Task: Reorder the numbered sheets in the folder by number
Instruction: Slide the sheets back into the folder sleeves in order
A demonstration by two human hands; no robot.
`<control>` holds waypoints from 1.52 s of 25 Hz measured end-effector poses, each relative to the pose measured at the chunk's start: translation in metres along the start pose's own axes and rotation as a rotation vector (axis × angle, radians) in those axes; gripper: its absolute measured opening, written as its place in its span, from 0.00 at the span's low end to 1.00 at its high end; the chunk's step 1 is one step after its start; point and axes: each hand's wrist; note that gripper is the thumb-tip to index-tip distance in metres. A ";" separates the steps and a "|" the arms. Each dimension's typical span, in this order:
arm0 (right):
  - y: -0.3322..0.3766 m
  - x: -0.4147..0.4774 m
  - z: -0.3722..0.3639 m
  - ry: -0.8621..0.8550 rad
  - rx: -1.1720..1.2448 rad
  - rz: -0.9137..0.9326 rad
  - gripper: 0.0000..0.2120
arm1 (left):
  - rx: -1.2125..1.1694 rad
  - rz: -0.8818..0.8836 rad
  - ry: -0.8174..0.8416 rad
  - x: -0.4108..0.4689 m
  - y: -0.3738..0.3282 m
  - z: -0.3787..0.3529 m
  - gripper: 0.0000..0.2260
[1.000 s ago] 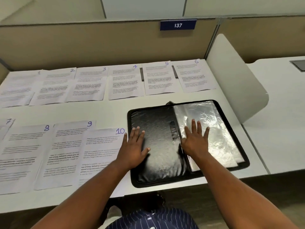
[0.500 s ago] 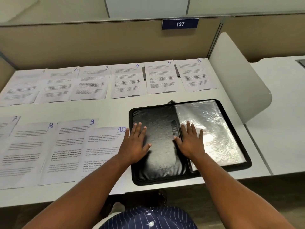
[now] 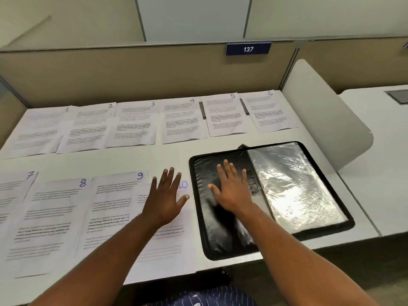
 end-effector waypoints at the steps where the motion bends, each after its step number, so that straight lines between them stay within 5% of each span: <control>1: 0.018 0.001 -0.002 -0.008 0.002 -0.010 0.38 | -0.005 -0.008 -0.009 -0.003 0.014 0.005 0.41; 13: 0.260 0.012 -0.035 -0.103 0.079 0.054 0.40 | 0.036 -0.046 -0.077 -0.049 0.211 0.069 0.40; 25: 0.373 0.064 -0.075 -0.018 0.115 0.307 0.39 | 0.035 0.317 -0.039 -0.100 0.313 0.095 0.37; 38: 0.526 0.182 -0.156 0.142 0.039 0.287 0.43 | -0.114 0.419 0.038 -0.010 0.535 0.097 0.35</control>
Point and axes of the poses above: each hand's wrist, its own x-axis towards the middle knuckle, its own z-axis out of the back of the hand, y = z × x, and after that the axes turned 4 degrees about -y, right-handed
